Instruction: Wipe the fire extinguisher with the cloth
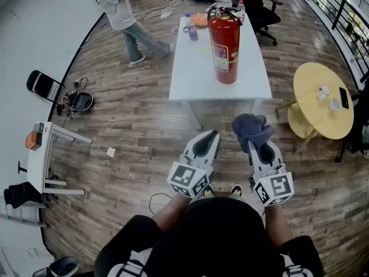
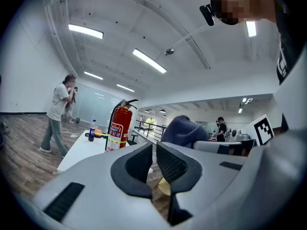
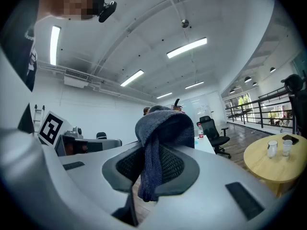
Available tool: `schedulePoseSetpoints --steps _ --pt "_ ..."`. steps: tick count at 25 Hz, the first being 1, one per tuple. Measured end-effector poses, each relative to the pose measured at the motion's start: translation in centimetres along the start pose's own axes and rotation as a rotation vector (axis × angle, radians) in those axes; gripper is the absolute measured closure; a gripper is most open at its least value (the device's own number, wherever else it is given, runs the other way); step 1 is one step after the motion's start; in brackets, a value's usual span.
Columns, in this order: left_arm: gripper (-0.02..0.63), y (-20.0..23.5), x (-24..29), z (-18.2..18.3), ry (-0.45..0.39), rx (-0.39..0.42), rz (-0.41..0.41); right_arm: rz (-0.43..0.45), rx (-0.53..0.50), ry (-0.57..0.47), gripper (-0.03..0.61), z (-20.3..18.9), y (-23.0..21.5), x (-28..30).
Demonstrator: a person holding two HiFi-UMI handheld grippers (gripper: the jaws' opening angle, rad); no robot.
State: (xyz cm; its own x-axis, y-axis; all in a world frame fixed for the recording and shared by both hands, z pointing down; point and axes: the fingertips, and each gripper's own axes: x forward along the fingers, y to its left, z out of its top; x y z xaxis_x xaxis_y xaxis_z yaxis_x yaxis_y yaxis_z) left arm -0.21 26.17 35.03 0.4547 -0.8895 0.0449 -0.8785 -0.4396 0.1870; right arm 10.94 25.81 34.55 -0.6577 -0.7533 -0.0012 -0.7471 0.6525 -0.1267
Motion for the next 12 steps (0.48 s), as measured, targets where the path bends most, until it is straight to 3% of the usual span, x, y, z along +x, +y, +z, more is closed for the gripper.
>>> schedulePoseSetpoints --steps 12 --pt "0.568 0.4 -1.5 -0.6 0.015 -0.032 -0.001 -0.004 0.007 0.023 0.508 -0.4 1.2 0.0"
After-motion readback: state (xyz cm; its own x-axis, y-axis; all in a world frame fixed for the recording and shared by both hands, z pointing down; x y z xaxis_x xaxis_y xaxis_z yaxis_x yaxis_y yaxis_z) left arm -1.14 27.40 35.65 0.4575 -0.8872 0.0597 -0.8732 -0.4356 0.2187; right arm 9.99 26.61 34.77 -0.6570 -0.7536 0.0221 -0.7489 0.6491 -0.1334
